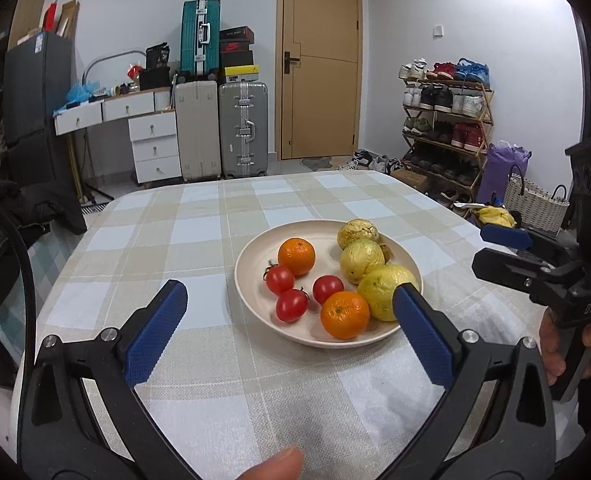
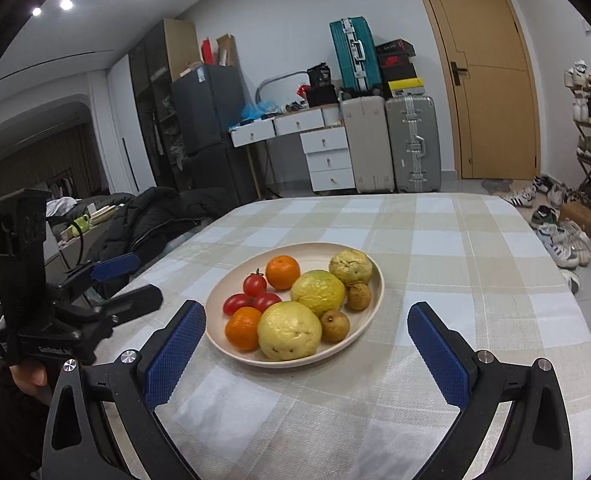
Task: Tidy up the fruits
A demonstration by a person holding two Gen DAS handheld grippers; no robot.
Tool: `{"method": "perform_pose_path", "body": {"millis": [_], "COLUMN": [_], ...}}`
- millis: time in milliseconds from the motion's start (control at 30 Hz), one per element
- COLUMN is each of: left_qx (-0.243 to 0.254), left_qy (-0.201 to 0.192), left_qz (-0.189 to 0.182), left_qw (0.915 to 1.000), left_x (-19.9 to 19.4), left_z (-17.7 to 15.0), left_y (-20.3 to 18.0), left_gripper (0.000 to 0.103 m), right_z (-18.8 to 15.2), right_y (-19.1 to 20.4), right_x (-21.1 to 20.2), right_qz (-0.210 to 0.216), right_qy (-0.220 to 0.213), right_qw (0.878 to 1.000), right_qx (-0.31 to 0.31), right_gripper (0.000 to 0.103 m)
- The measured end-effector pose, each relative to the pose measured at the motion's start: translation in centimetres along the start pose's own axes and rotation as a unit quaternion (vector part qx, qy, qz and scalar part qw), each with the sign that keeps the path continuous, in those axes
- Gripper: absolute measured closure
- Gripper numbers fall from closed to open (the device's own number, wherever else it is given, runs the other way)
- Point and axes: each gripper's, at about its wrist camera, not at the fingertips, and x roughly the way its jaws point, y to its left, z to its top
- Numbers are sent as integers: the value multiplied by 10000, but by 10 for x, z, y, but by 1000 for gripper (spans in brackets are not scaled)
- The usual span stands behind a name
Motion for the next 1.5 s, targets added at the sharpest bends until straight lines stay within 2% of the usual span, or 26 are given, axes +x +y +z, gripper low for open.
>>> {"method": "perform_pose_path", "body": {"millis": [533,1500], "left_qx": [-32,-96], "left_qy": [-174,-169], "left_qz": [-135,-207], "left_qw": [9998,9996], "left_x": [-5,-7], "left_z": [-8,-5], "left_y": [-5,-5], "left_gripper": [0,0], "right_z": [-3,-3], "right_y": [9,8], "right_x": [-11,-11], "right_qz": [-22,0], "right_qy": [-339,-346], "right_qw": [9992,9992], "right_qx": [-217,-204], "right_gripper": [0,0]}}
